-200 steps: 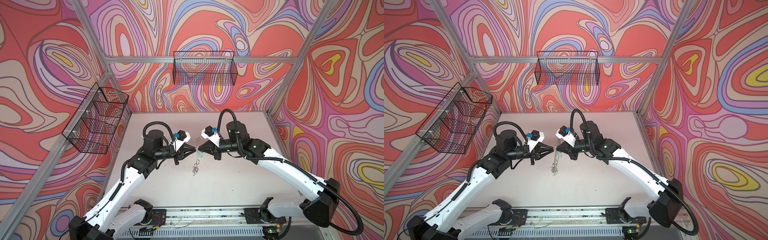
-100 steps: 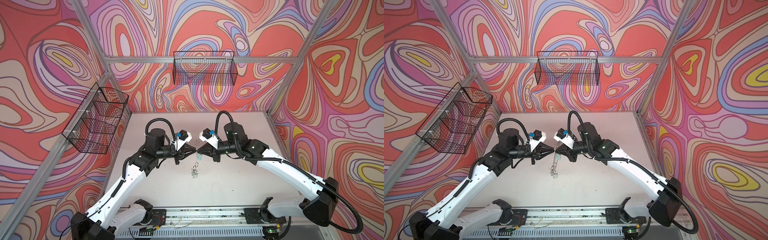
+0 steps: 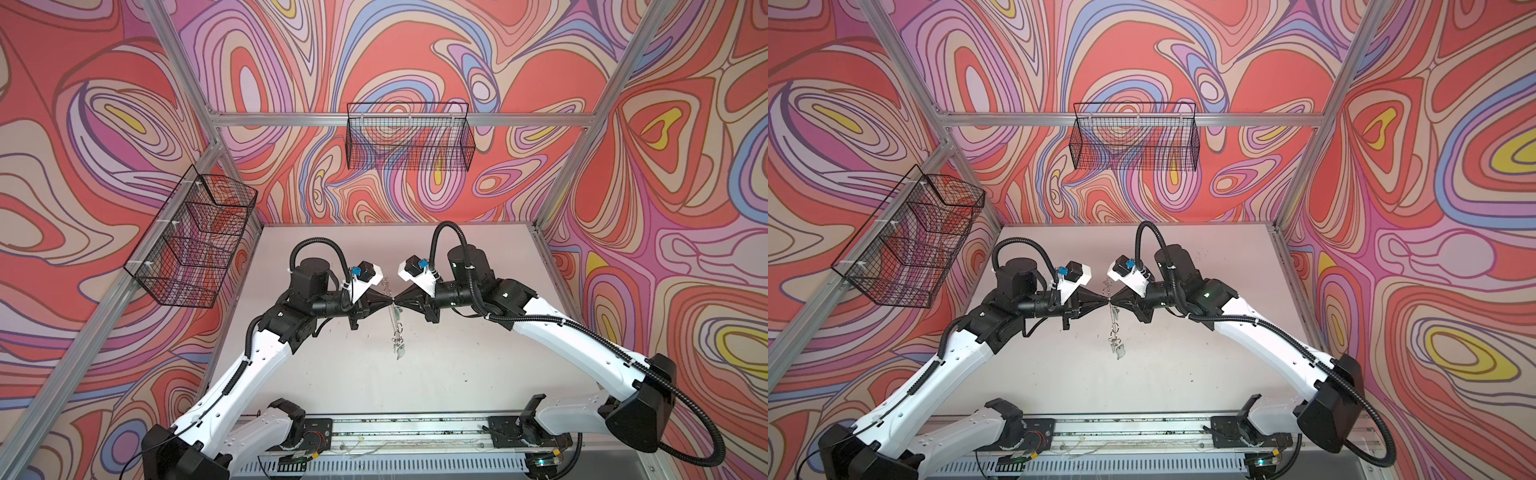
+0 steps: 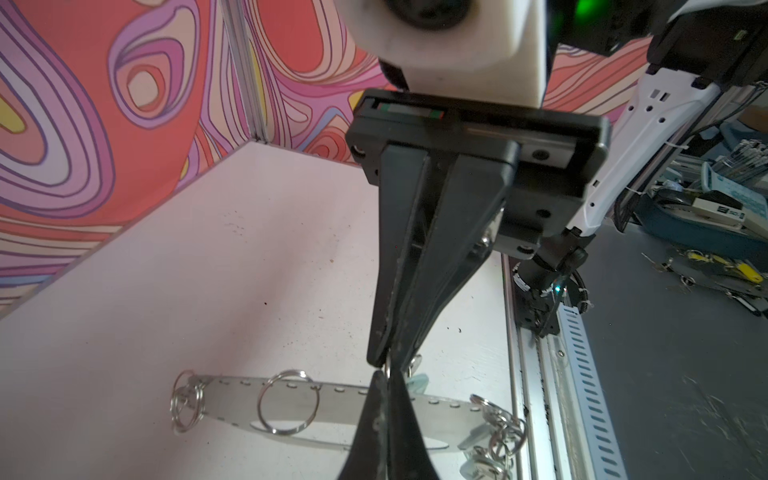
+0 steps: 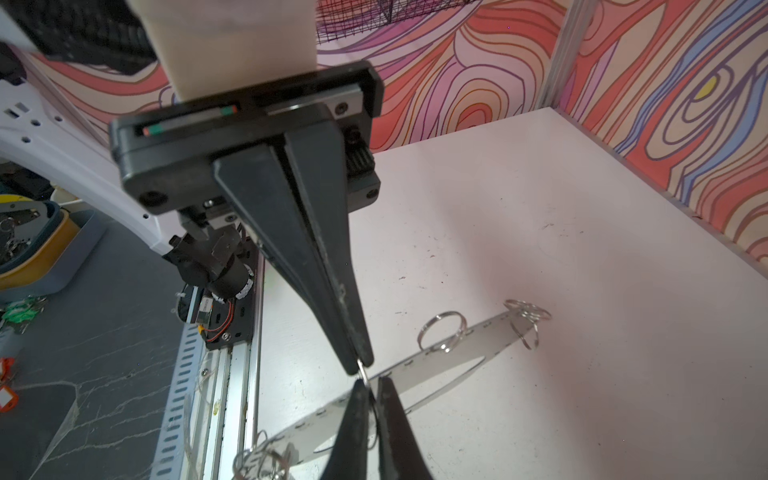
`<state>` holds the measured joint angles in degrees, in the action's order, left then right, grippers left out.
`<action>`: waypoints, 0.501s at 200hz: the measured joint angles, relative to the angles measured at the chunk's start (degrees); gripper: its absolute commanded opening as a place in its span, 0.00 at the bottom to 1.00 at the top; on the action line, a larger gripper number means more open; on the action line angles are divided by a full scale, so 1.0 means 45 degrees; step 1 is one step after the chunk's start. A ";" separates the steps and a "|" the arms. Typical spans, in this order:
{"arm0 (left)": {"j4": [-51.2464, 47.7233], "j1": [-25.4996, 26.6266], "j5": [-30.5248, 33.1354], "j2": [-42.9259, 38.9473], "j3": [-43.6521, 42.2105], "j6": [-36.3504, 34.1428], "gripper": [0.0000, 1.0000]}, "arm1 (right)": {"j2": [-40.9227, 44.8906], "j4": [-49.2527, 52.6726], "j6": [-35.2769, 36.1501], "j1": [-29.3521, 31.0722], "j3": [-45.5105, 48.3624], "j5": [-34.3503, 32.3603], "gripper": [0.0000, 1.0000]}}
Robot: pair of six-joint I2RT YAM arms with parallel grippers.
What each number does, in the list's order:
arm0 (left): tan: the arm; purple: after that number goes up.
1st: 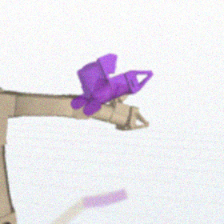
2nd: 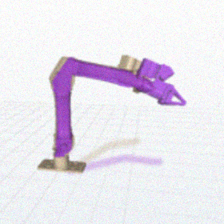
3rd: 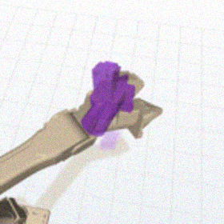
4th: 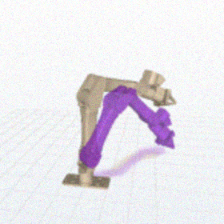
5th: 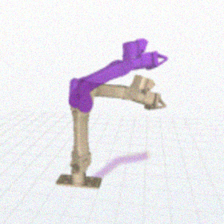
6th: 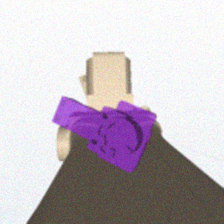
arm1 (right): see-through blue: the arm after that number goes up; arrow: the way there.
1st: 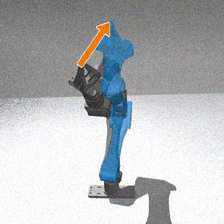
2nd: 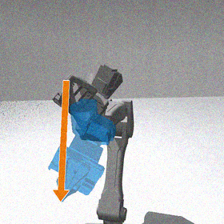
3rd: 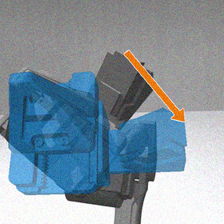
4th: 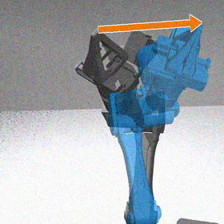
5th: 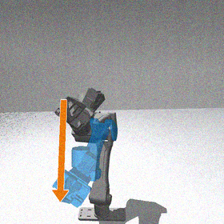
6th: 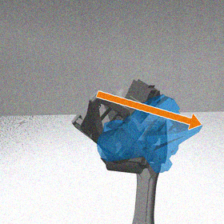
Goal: Put the keys on the keyring
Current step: 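Open the right gripper and draw it back from the plate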
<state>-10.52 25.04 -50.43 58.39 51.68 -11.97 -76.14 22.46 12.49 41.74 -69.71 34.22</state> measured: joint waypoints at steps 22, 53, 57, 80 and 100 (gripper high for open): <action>0.1763 0.0010 0.0374 -0.0748 -0.1234 0.0767 0.00 | 0.0568 -0.1180 -0.0869 -0.0073 0.0792 -0.0306 0.24; 0.4386 0.0010 0.0835 -0.1273 -0.2249 0.2157 0.00 | 0.1860 -0.3589 -0.2647 -0.0529 0.2594 -0.0432 0.29; 0.4813 0.0010 0.0894 -0.1297 -0.2341 0.2395 0.00 | 0.1967 -0.3886 -0.2905 -0.0573 0.2773 -0.0403 0.29; 0.7033 0.0010 0.1127 -0.1321 -0.2827 0.3507 0.00 | 0.2229 -0.5561 -0.4148 -0.0753 0.3449 -0.0199 0.30; 0.9068 0.0010 0.1336 -0.1277 -0.3351 0.4546 0.00 | 0.2220 -0.6785 -0.5085 -0.0767 0.3745 0.0073 0.30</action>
<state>30.28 25.08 -44.42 52.64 36.60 8.49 -66.15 -8.08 -10.39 38.28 -52.86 34.54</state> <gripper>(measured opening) 0.048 0.302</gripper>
